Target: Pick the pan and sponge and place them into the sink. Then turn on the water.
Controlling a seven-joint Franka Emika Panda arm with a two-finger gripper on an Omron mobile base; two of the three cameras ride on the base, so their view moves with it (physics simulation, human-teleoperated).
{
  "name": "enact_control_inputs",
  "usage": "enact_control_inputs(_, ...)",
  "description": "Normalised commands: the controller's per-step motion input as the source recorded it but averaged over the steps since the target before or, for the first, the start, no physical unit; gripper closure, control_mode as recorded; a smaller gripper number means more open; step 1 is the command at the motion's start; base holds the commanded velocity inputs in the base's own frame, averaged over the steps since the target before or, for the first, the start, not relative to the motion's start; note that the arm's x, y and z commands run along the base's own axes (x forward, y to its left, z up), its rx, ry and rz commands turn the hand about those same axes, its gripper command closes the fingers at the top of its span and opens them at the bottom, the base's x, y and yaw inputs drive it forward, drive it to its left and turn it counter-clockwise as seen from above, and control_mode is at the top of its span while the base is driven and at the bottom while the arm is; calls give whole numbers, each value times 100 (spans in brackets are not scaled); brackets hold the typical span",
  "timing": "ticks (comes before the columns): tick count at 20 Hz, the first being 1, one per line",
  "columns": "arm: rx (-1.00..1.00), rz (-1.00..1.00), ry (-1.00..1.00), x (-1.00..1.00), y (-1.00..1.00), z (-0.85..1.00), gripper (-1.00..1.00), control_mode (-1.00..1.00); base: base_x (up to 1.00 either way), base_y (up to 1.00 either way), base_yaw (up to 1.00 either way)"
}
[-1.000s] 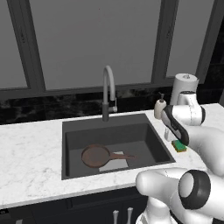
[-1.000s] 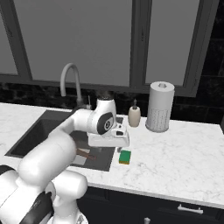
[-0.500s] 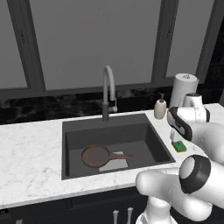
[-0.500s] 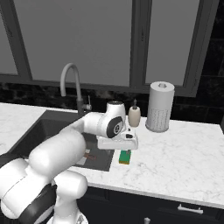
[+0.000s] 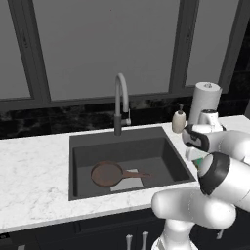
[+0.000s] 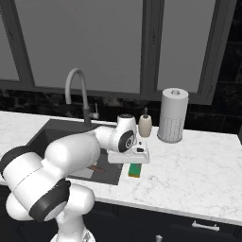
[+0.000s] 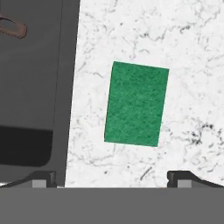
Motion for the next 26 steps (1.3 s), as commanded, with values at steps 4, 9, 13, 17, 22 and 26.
enact_control_inputs(4,3,2,0,19,-4,-25,-100,-100,0,0,0)
enact_control_inputs(9,4,0,1,17,0,-13,-100,-100,0,0,0)
enact_control_inputs(13,3,0,1,6,-1,-5,-100,-100,0,0,0)
enact_control_inputs(17,3,0,3,8,-4,-3,-100,-100,0,0,0)
enact_control_inputs(22,2,0,5,1,-8,-9,-100,-100,0,0,0)
enact_control_inputs(26,0,0,0,0,-9,-1,-100,-100,0,0,0)
